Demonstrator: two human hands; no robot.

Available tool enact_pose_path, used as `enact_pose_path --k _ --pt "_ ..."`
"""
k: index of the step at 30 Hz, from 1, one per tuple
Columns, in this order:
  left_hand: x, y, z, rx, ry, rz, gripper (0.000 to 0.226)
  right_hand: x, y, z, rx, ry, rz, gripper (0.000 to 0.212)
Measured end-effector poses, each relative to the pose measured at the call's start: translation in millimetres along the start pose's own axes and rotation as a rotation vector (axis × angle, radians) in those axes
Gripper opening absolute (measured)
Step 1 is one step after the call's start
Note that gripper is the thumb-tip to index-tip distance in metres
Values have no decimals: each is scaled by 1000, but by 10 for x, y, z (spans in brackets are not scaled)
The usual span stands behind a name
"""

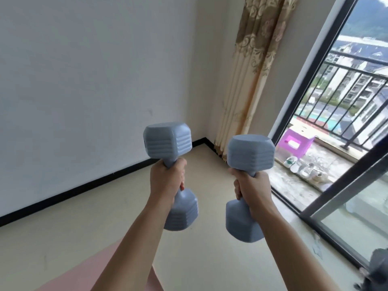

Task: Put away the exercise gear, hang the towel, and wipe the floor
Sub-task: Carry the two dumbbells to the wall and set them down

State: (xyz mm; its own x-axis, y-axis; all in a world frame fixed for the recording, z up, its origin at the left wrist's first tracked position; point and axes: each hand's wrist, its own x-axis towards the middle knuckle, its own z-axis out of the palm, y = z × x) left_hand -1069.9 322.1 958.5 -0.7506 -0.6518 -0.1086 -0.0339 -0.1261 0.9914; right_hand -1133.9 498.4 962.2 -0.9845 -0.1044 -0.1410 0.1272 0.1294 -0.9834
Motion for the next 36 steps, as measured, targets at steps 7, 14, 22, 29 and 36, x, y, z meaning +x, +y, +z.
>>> enact_pose_path --k 7,14,22,29,36 --pt "1455 151 782 30 -5 -24 28 1682 -335 92 19 23 -21 21" --pt "3181 -205 1526 163 49 -91 19 3679 -99 588 21 -62 39 39" --pt "5148 -142 2029 167 215 -231 20 5907 -273 1408 -74 -192 166 29" --pt "6680 -354 1933 40 323 -326 21 7318 -262 2439 -174 -299 239 26" --pt "8397 -1075 1906 -28 298 -521 8 8674 156 3429 -308 -259 349 22"
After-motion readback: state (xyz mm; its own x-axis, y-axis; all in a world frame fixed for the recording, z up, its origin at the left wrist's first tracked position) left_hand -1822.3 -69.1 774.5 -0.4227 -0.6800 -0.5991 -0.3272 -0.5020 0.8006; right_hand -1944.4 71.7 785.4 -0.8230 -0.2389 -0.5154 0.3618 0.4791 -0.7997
